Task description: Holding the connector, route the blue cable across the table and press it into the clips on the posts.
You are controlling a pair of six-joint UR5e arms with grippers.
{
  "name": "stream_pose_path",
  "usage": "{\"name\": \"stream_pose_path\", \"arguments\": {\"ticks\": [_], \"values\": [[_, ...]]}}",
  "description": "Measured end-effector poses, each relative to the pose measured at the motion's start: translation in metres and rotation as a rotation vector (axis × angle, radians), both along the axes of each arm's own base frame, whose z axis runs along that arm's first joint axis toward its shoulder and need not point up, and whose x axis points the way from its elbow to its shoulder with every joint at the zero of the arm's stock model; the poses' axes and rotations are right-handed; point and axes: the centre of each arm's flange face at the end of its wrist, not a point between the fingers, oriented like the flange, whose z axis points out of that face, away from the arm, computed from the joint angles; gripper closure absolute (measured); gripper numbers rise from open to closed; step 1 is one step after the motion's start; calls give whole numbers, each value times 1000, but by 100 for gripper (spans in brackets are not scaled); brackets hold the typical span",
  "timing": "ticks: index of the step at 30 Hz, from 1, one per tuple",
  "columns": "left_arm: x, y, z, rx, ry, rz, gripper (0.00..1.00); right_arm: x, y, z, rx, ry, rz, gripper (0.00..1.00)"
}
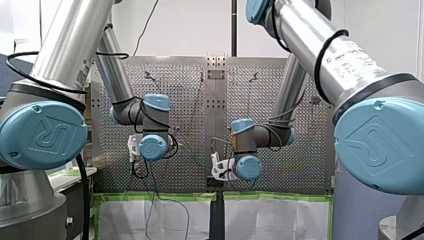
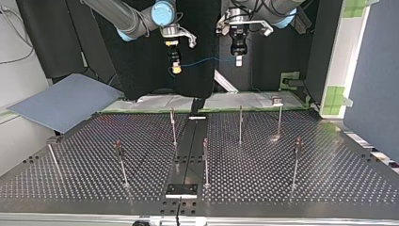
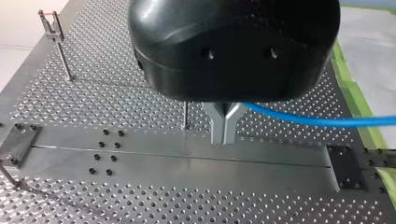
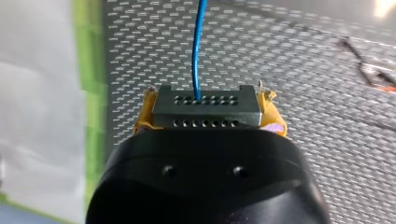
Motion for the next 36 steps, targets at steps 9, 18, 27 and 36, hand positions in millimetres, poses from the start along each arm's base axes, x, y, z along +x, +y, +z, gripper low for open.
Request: {"name": "stream_pose_path", "arguments": {"ticks": [9,18,27,36], "values": [[-1,3,-4,35,24,19,100,-5,8,-10,64,60,6,100],[5,12,19,98,25,82,100,31,2,39,58,-37,63,100],[32,14,68,16,-43,189,100,61,-9,98,42,-136,137,100],[45,26,110,-47,-90,296,100,87,-14,166,6,-206,228,100]]}}
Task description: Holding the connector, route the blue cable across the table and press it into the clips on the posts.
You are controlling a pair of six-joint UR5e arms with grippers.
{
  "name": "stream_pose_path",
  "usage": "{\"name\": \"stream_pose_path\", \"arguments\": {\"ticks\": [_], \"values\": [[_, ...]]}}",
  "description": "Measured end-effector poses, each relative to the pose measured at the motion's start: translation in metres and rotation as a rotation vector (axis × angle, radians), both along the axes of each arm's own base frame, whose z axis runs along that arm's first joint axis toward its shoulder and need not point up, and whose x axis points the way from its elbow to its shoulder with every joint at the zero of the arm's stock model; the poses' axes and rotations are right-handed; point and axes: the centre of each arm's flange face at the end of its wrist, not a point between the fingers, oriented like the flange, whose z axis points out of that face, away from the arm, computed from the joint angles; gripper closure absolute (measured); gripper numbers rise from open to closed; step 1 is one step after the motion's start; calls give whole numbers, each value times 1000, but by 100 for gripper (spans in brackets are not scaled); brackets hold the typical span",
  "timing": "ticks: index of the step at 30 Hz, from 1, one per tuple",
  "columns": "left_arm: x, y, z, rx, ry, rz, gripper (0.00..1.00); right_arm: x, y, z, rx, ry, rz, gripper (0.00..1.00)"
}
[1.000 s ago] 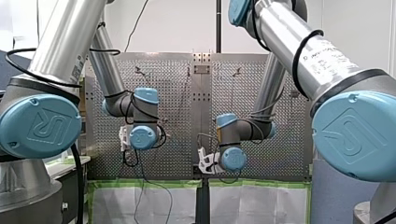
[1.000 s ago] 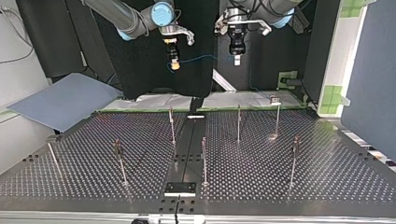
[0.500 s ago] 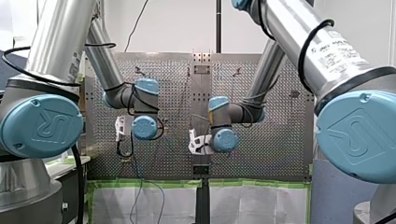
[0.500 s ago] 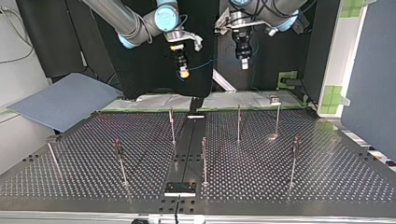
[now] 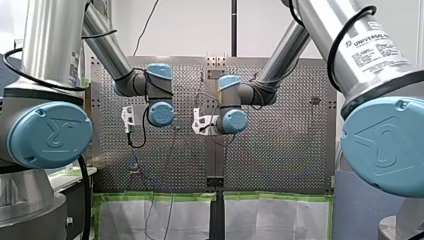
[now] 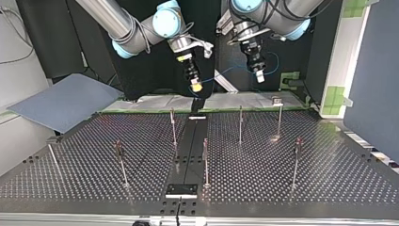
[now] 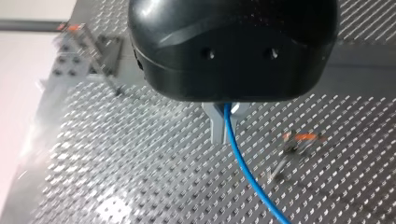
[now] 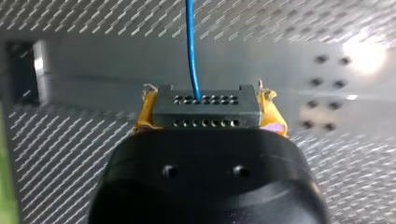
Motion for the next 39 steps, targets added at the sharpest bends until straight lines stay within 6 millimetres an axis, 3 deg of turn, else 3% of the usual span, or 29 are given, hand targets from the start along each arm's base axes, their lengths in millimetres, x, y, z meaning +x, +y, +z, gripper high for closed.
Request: {"name": "stream_pose_path", "arguments": {"ticks": [8,16,20,28,39], "values": [[-6,17,23,-22,-8,85,100,18,4,64,-38,-60,78,100],[1,25,62,-61,-55,130,100,29,11,135,-70,-131,130,100],[3,29,69,-72,-53,128,100,33,14,159,-69,-157,152,100],[12,38,76,-92,-32,139,100,42,12,183,-49,-171,172,100],[39,55,108,-110,-42,164,100,62,8,189,-9,-141,185,100]]}}
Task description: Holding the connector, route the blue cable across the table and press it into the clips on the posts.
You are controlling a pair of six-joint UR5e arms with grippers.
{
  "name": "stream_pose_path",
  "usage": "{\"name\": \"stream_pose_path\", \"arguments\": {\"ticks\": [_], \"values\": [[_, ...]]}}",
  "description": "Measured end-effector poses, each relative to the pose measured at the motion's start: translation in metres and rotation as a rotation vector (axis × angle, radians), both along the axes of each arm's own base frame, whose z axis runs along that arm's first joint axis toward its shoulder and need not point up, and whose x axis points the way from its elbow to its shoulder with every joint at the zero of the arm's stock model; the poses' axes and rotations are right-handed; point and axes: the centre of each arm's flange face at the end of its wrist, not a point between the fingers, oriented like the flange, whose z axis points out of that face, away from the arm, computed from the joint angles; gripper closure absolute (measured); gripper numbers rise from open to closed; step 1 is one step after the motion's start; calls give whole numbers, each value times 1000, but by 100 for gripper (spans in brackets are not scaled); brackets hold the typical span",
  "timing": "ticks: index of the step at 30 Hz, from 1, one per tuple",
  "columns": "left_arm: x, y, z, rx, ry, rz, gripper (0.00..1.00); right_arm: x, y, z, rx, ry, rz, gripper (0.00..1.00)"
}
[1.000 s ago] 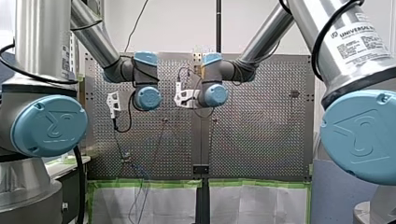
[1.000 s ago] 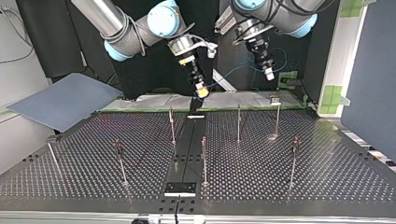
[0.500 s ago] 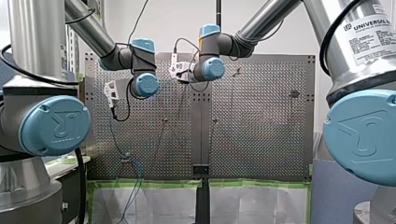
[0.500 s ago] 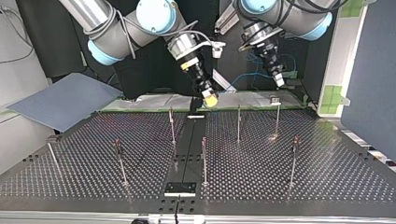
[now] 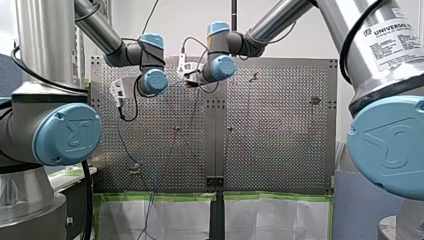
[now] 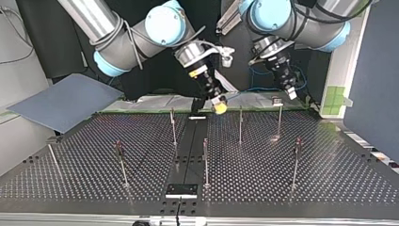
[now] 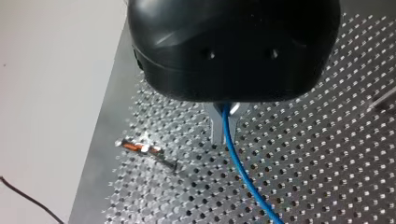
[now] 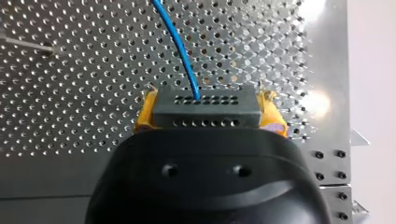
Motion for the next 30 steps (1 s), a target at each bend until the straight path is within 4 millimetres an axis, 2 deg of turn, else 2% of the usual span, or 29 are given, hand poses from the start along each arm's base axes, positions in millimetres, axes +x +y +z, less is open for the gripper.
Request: {"name": "stream_pose_path", "arguments": {"ticks": [12,20,25,30], "values": [[11,34,31,10,12,1,100,13,-8,21,17,0,-2,100],[18,53,27,-9,55,0,100,22,-15,40,12,-32,-3,100],[29,66,20,-29,96,0,100,32,-17,49,6,-58,3,100],[40,71,27,-65,92,-18,100,44,-16,50,9,-63,9,100]]}}
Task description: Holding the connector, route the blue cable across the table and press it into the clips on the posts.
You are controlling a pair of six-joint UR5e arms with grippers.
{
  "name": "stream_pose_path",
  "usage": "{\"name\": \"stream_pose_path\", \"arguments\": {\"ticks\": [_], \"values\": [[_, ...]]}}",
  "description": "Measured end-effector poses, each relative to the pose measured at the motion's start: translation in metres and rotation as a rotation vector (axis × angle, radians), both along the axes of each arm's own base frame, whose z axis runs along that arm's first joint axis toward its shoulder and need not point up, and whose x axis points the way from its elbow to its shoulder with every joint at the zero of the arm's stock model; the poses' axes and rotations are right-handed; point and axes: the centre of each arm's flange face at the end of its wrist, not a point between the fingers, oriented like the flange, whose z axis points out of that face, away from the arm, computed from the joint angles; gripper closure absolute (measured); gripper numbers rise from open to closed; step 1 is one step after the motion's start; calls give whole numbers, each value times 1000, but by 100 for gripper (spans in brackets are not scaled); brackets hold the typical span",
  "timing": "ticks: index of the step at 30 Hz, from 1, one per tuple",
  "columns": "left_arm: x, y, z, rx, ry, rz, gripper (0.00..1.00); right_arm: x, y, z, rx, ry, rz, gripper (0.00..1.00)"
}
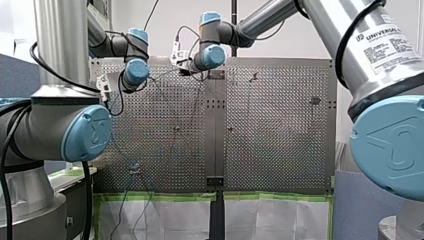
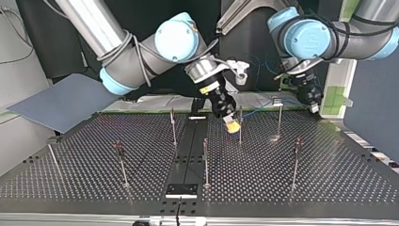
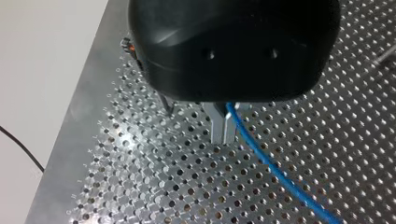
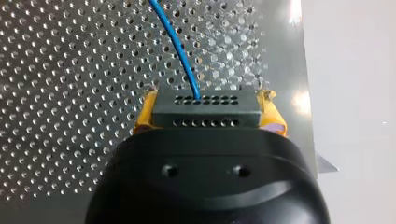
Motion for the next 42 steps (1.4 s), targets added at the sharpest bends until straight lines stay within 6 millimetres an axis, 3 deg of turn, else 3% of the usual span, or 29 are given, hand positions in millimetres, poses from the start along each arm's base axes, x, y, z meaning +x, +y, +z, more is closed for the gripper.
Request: {"name": "stream_pose_path", "arguments": {"ticks": [7,29,35,42], "values": [[14,-2,17,-59,-83,-47,100,15,1,11,-16,-24,1,100],[25,-6,24,-246,-182,-201,100,52,1,51,-76,-118,0,100],[30,-6,29,-294,-234,-246,100,63,3,39,-69,-113,3,100],[36,8,29,-325,-241,-258,100,71,0,17,-51,-89,-11,100]]}}
